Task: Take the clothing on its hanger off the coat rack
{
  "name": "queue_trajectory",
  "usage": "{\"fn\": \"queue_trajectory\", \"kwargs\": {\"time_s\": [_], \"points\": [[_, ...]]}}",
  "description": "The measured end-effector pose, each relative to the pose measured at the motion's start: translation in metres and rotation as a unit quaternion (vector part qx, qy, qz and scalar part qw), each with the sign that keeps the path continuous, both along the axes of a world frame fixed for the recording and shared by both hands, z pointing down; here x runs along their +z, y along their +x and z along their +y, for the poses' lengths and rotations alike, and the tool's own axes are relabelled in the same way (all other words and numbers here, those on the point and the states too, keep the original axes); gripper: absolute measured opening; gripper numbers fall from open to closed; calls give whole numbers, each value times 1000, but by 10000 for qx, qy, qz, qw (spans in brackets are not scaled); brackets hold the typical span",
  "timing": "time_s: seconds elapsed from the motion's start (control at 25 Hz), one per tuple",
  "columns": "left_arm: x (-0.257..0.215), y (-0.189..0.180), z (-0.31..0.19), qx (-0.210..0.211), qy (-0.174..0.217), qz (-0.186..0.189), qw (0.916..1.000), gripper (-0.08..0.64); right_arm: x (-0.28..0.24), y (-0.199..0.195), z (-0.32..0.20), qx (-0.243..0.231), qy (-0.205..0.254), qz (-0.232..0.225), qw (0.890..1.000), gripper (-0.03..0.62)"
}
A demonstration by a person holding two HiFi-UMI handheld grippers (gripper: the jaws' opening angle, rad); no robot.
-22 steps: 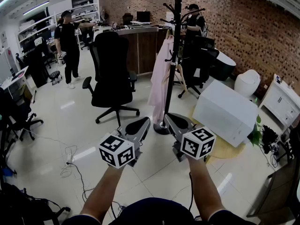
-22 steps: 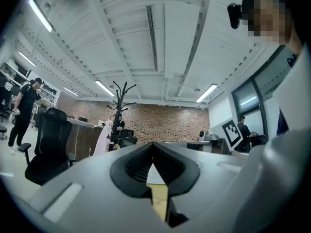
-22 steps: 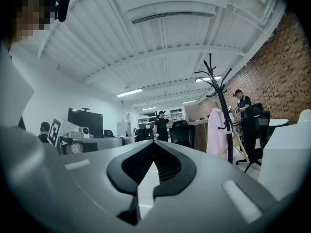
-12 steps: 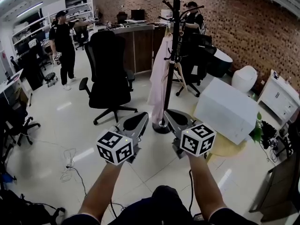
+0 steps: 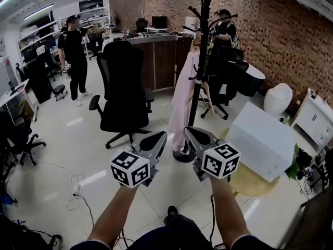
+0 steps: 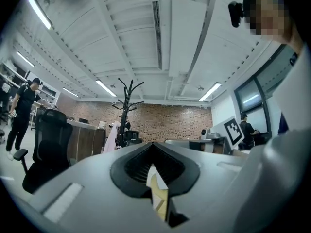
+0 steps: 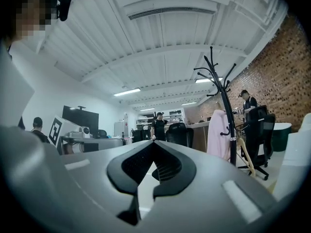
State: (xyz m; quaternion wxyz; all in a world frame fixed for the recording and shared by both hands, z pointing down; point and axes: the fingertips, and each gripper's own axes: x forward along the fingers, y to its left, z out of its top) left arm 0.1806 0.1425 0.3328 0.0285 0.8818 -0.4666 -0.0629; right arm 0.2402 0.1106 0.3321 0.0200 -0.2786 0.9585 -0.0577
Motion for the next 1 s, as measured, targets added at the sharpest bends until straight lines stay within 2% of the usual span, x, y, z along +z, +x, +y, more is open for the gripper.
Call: {"fn": "queue_trajectory", "kwargs": {"time_s": [0.4,0.64,0.8,1.0], "points": [[-4,-18,-109,-315,-41,7,9995,12,-9,-20,-113,-297,3,25,9996,2],[-2,-31,-155,-477,-96,26,9988,12,-6,-31,-159,-437,-46,72,9990,2],[0,-38,-182,-467,-129,0,9988,12,-5,-37,-183,-418,-34,97,9991,2],[1,-51,-214,-258,-122,25,9996,12,-1,-50,-212,-229,-69,120,9996,1]]}}
